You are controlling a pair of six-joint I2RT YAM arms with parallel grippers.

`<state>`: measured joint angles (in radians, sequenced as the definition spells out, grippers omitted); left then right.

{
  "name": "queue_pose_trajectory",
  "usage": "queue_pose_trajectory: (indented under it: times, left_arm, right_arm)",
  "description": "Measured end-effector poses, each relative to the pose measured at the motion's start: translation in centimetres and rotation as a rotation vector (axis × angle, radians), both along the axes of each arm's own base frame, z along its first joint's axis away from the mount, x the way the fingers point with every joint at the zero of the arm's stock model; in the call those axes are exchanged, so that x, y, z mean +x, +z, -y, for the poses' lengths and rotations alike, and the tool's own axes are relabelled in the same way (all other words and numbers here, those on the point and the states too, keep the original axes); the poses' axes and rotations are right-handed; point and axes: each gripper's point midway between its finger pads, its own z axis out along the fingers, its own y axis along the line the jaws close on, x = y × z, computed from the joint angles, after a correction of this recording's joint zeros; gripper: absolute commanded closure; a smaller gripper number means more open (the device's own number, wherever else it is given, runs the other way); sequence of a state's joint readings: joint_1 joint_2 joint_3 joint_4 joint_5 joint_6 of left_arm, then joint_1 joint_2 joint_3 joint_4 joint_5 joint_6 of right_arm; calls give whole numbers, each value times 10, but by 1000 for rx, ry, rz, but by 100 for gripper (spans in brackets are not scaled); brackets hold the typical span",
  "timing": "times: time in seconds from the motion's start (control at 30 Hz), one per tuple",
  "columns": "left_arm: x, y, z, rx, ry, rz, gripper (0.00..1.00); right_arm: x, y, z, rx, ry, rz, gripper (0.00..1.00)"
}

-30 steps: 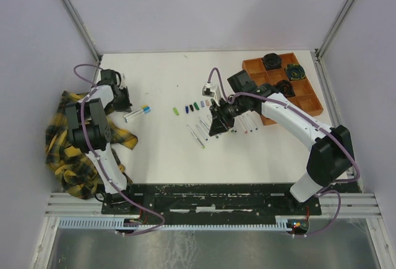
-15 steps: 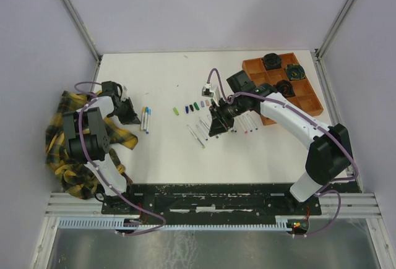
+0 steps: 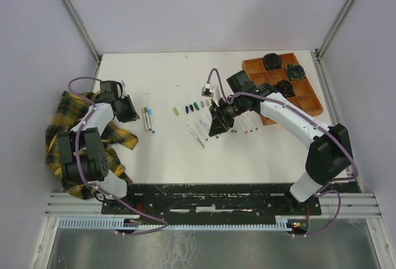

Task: Open the pen caps
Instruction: Move the pen to the center of the board.

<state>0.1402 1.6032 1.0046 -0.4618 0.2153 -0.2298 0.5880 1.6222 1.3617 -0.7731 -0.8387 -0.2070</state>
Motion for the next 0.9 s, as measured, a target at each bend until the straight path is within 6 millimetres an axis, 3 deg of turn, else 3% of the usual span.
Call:
queue_pose_trajectory:
  times: [0.13, 0.23, 0.9]
  left_arm:
    - [8, 23, -3, 24, 6, 90, 60]
    - [11, 28, -2, 35, 3, 111, 59]
    - [10, -22, 16, 95, -48, -51, 62]
  right_arm:
    - [0, 0, 0, 0, 0, 0, 68]
    - [0, 0, 0, 0, 0, 0, 68]
    - [1, -4, 0, -8, 0, -11, 68]
